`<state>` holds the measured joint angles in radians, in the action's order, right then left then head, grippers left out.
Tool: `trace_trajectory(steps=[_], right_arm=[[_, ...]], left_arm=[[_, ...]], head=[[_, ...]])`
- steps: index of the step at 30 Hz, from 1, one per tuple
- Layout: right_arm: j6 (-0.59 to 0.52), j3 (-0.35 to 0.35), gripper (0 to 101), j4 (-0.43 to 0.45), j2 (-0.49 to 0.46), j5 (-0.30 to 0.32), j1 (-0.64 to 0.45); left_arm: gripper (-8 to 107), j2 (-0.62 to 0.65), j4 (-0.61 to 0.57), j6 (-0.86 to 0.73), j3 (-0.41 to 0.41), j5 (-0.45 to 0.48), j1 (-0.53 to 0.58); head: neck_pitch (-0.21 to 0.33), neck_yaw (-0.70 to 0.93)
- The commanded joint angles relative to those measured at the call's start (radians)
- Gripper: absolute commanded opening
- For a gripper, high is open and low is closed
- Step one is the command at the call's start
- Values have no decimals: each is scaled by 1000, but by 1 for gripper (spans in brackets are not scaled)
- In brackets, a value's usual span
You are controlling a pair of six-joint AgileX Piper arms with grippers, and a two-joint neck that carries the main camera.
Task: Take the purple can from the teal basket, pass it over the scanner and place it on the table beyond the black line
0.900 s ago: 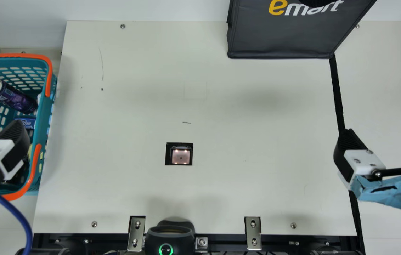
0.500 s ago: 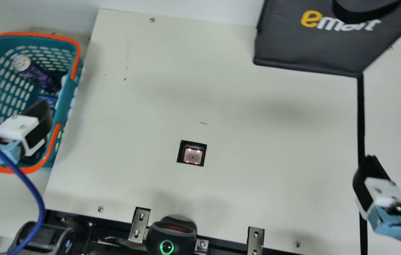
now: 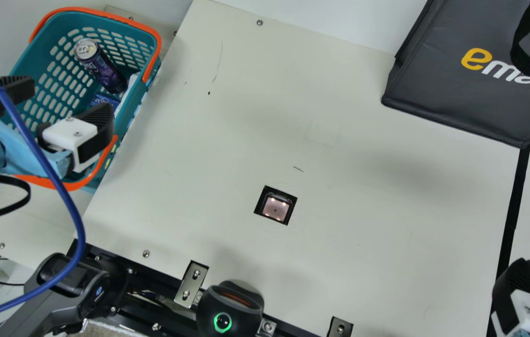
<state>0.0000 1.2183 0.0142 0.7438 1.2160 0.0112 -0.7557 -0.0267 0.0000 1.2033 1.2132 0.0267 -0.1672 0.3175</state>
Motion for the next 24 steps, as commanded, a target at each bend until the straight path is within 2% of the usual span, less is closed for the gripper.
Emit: trace_trajectory(steps=[1, 18, 24], right_arm=[[0, 0, 95, 0, 0, 0, 0], [0, 0, 95, 0, 0, 0, 0], [0, 0, 95, 0, 0, 0, 0]], left_arm=[[90, 0, 0, 0, 0, 0, 0], [90, -1, 2, 1, -1, -1, 0], [90, -17, 32, 33, -12, -22, -44]], head=[[29, 4], [29, 4], [29, 4]])
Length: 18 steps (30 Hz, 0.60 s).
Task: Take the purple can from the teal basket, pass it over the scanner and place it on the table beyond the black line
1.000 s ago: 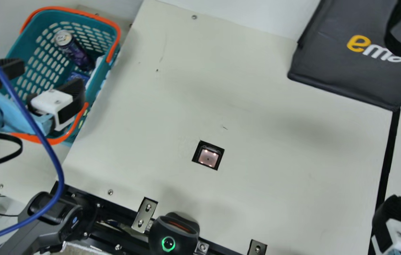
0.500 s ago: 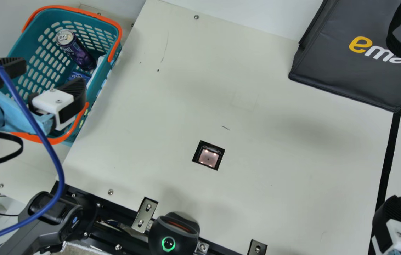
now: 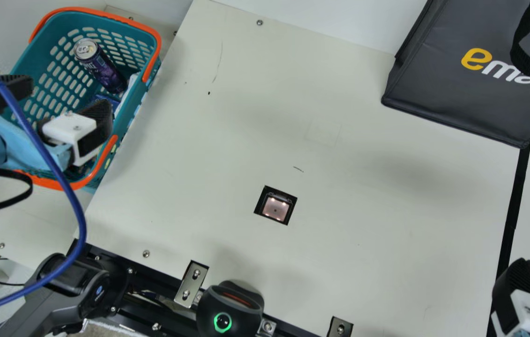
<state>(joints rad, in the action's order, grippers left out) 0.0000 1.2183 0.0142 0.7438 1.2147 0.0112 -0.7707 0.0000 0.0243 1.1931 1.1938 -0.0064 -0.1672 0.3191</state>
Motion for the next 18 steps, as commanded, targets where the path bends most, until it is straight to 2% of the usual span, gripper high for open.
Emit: trace_trajectory(steps=[1, 10, 18], right_arm=[[0, 0, 95, 0, 0, 0, 0], [0, 0, 95, 0, 0, 1, 0], [0, 0, 95, 0, 0, 1, 0]], left_arm=[[90, -6, 12, 19, -4, -7, -24], [90, -41, 59, 106, -26, -46, -163], [90, -77, 42, 79, -51, -78, -297]], head=[[29, 2], [29, 2], [29, 2]])
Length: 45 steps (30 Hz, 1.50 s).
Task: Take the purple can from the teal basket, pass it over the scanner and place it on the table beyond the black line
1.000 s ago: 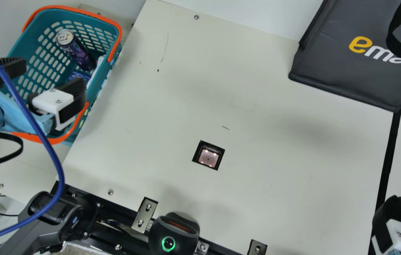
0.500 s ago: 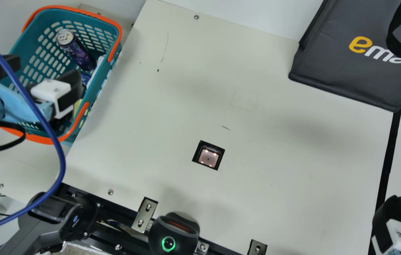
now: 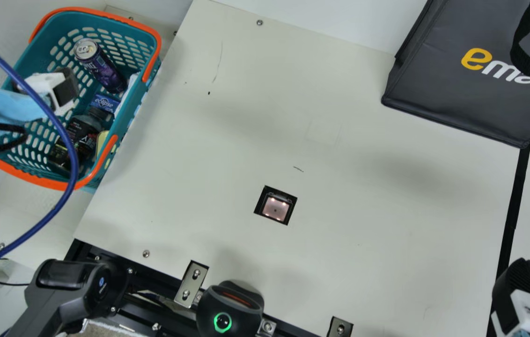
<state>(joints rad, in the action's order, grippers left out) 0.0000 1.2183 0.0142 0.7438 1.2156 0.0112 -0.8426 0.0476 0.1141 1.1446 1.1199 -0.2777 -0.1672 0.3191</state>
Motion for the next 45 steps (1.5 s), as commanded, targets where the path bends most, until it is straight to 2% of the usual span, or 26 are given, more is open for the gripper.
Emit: trace_trajectory(steps=[1, 12, 20, 30, 45], right_arm=[[0, 0, 95, 0, 0, 0, 0], [0, 0, 95, 0, 0, 0, 0], [0, 0, 95, 0, 0, 0, 0], [0, 0, 95, 0, 0, 0, 0], [0, 0, 95, 0, 0, 0, 0]], left_arm=[[90, -13, -14, -26, -4, -9, -44], [90, -154, -133, -259, -6, -73, -230], [90, -289, -211, -431, 17, -123, -314], [90, -464, -266, -581, 66, -171, -338], [90, -679, -249, -677, 110, -196, -338]], head=[[29, 2], [29, 2], [29, 2], [29, 2], [29, 2]])
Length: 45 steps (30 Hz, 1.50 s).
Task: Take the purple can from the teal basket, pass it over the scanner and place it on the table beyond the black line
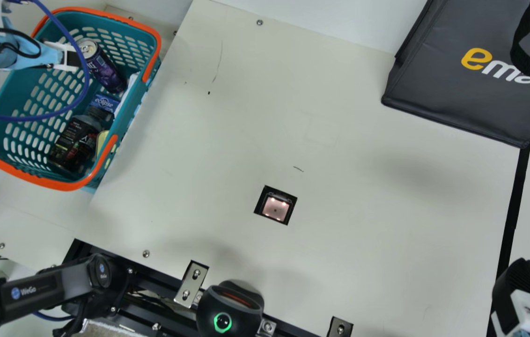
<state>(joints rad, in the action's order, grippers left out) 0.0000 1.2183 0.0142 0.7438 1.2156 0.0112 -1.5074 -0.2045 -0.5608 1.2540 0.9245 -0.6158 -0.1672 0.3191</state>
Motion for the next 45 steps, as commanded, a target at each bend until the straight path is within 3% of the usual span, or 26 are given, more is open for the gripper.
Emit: trace_trajectory(steps=[1, 22, 45], right_arm=[[0, 0, 95, 0, 0, 0, 0], [0, 0, 95, 0, 0, -1, 0], [0, 0, 95, 0, 0, -1, 0]], left_arm=[[90, -26, 5, -5, 2, -2, 1], [90, -194, -30, -50, -51, -111, -9], [90, -378, -289, -96, -81, -464, -7]], head=[[29, 2], [29, 2], [29, 2]])
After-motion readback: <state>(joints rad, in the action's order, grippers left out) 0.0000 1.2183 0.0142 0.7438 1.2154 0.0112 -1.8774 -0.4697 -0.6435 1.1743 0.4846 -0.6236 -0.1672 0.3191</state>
